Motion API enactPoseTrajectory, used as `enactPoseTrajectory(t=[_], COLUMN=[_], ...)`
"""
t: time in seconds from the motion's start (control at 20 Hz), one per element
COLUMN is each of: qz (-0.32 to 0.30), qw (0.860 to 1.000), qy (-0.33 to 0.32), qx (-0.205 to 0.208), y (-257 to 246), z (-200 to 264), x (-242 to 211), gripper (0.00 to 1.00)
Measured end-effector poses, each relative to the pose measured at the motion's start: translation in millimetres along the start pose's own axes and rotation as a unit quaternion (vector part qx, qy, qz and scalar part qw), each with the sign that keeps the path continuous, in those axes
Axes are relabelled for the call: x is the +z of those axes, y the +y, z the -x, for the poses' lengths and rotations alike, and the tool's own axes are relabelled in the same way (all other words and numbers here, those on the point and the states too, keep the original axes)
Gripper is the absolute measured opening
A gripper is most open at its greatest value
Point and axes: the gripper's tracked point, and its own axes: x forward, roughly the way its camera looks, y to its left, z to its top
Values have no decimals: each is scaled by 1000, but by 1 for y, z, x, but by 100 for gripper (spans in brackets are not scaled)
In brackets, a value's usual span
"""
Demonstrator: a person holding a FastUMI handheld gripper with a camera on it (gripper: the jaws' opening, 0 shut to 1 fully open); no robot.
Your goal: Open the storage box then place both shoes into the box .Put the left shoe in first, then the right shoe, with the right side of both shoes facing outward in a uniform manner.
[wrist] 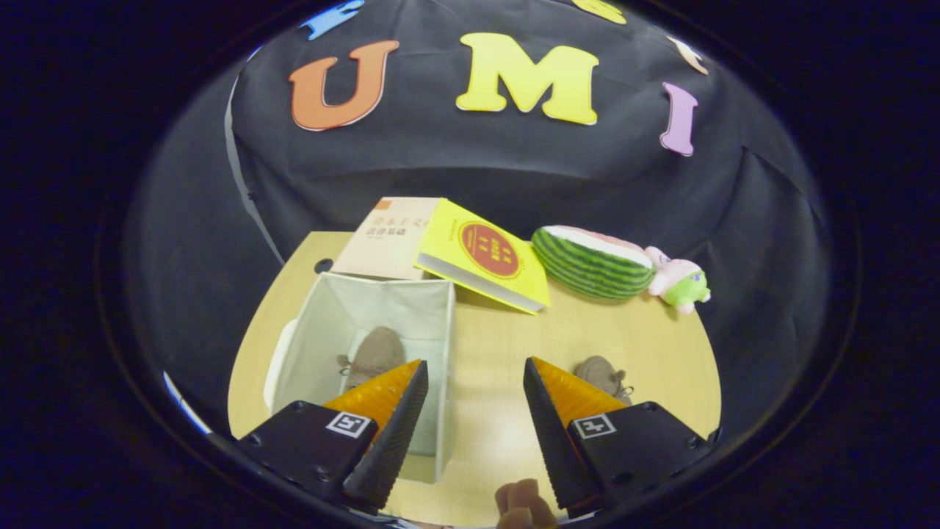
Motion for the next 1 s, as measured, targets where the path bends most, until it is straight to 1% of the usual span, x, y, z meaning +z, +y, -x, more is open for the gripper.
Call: enactPoseTrajectory(t=[0.2,0.35,0.65,0.8,0.9,1.0], qz=[-13,-9,-2,5,17,21], qw=[999,998,995,992,990,988], qy=[30,54,101,124,136,146], qx=[-6,-16,-23,-8,-27,-36], y=[-56,-97,-162,-187,-212,-226], z=[-10,-20,-42,-52,-64,-74], x=[-19,-38,-86,-112,-125,-134], gripper=[85,85,85,85,85,86])
